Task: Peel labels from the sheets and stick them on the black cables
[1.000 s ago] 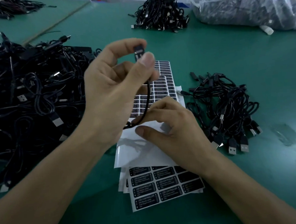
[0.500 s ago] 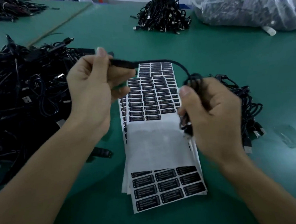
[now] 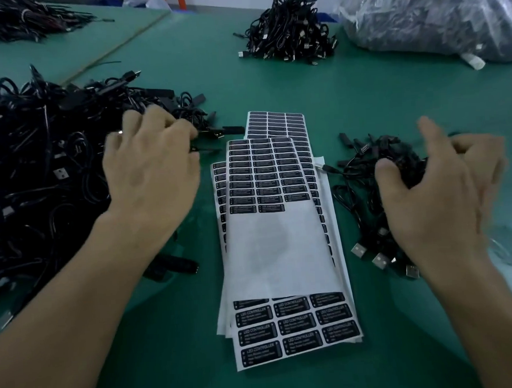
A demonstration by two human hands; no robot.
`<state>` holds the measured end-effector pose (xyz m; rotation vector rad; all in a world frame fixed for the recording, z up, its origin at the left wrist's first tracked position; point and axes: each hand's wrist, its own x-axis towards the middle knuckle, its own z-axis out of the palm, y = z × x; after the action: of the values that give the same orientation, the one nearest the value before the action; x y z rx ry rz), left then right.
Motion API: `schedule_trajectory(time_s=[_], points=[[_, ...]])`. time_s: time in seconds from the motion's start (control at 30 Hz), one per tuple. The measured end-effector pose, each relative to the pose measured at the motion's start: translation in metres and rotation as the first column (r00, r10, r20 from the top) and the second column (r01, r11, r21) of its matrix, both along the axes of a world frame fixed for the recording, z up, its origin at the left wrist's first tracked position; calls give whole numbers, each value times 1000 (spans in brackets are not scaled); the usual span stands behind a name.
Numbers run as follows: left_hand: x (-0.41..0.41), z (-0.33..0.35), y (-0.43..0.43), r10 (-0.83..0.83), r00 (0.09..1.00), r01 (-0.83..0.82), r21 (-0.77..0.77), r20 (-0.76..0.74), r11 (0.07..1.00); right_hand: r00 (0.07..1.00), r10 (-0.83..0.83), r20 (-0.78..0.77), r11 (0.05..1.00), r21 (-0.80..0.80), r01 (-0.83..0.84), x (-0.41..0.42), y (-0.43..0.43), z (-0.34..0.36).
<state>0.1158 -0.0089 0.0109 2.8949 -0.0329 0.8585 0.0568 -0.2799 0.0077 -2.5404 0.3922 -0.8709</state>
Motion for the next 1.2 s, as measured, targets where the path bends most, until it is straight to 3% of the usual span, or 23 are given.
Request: schedule_trajectory(time_s=[0.17, 0.27, 0.37, 0.47, 0.6, 0.67, 0.77, 0.97, 1.1, 1.2], points=[[8, 1, 17, 133, 990, -133, 22, -38, 991, 995, 90, -44, 993, -66, -93, -3, 8, -4], [10, 2, 21, 123, 990, -123, -1, -70, 992, 995, 93, -24, 991, -96, -95, -3, 9, -7], [11, 4, 21, 60, 998, -59, -65, 11, 996, 993, 100, 69, 989, -118, -91, -6, 14, -5], [13, 4, 23, 107, 989, -103, -49, 105, 994, 957, 203, 205, 975, -130, -179, -7, 23, -5], [19, 3, 31, 270, 962, -270, 3, -34, 963, 879, 371, 300, 928, -151, -341, -9, 32, -8], [19, 1, 33, 291, 953, -289, 38, -87, 957, 863, 418, 285, 908, -141, -393, -10, 35, -10], [19, -1, 30, 253, 966, -252, 38, -46, 967, 854, 459, 245, 888, -114, -445, -11, 37, -12], [22, 4, 32, 241, 970, -243, -96, -30, 965, 841, 497, 213, 867, -94, -489, -11, 39, -14], [27, 4, 36, 265, 954, -279, -86, -142, 956, 837, 505, 213, 863, -83, -499, -11, 39, -16], [30, 4, 37, 258, 956, -269, -68, -143, 961, 838, 505, 206, 862, -77, -501, -11, 40, -16]])
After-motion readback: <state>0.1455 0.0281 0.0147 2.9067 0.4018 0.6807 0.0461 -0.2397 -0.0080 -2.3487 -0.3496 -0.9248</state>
